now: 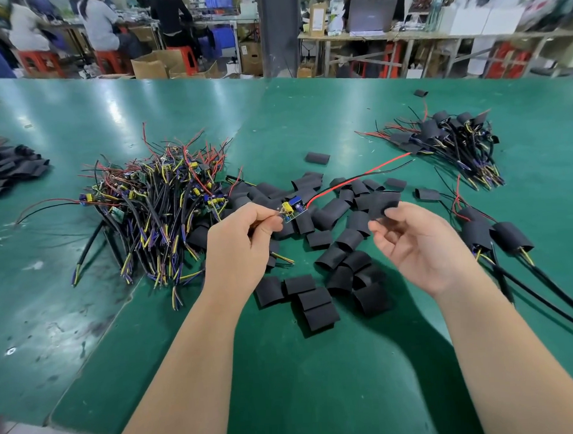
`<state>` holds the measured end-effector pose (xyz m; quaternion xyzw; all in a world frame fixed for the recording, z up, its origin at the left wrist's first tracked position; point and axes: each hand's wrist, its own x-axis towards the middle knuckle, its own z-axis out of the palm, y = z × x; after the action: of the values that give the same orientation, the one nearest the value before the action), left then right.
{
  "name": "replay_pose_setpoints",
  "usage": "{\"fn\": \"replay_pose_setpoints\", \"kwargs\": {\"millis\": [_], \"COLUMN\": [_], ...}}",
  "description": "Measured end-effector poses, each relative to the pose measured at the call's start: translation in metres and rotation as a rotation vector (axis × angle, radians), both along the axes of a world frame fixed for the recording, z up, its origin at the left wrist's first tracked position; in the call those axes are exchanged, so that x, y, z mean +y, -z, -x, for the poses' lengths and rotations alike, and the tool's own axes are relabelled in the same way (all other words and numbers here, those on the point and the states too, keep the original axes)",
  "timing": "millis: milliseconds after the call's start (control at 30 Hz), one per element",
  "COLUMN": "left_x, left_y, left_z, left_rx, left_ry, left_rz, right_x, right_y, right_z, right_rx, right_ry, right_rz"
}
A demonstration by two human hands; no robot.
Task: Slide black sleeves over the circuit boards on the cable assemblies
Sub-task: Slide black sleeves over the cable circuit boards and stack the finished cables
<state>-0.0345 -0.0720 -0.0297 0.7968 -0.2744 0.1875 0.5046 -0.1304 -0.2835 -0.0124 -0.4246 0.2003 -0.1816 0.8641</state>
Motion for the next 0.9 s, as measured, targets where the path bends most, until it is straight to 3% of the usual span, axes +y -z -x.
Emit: {"fn": "replay_pose_setpoints", "kwargs": {"millis": [200, 400, 567, 667, 900], "left_x": [0.0, 0.0, -0.001, -0.002, 0.0], "left_y": [0.0, 0.0, -0.001, -0.003, -0.005], "left_z": [0.001, 0.001, 0.004, 0.006, 0.008], "left_rx": [-0.003, 0.006, 0.015, -0.003, -0.012], "left_ry": [0.012, 0.021, 0.05, 0.064, 0.043], "left_rz": [-0.007, 0.013, 0.02, 0.002, -0.022], "right_x": [0.008, 0.007, -0.004, -0.002, 0.004], "right_y": [-0.001, -0.002, -0.007, -0.012, -0.019], "right_z": [0.005, 0.006, 0.009, 0.01, 0.011], "right_rx": [-0.059, -0.173, -0.409, -0.422, -0.419], "right_ry": [-0.174, -0.023, 0.127, 0.142, 0.093], "right_rz": [0.048, 0.05, -0.225, -0.281, -0.207]}}
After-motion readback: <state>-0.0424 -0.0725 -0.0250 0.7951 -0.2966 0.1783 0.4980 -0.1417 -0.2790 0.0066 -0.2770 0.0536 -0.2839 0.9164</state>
